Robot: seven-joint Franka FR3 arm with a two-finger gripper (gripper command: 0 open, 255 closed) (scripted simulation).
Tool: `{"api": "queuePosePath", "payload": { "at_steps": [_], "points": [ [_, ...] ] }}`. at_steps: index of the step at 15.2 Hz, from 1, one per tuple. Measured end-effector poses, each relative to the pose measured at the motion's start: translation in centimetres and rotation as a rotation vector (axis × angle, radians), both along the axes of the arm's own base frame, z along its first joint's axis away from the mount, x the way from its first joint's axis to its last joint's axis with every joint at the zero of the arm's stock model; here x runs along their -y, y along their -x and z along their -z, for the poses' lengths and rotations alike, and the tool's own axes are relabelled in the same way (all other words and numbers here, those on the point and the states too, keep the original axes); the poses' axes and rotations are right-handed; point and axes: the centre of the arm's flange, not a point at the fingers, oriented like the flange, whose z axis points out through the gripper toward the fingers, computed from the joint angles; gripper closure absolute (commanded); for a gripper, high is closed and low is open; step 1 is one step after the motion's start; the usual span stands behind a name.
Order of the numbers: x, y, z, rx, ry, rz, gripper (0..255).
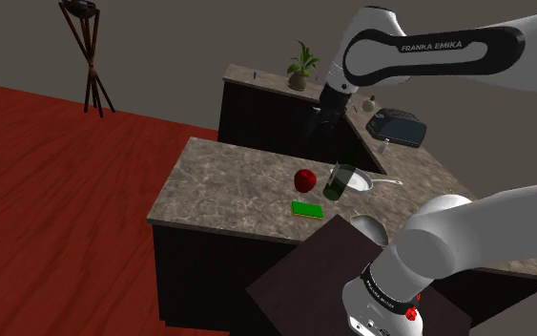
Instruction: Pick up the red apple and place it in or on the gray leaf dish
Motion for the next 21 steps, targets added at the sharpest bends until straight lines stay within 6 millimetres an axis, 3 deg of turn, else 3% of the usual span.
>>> {"api": "queuePosePath", "payload": {
  "at_steps": [4,21],
  "points": [
    [3.6,-2.0,3.7,0.002,0.002,0.040,0],
    [18.1,-7.2,19.1,0.009,0.008,0.208,0]
  ]
}}
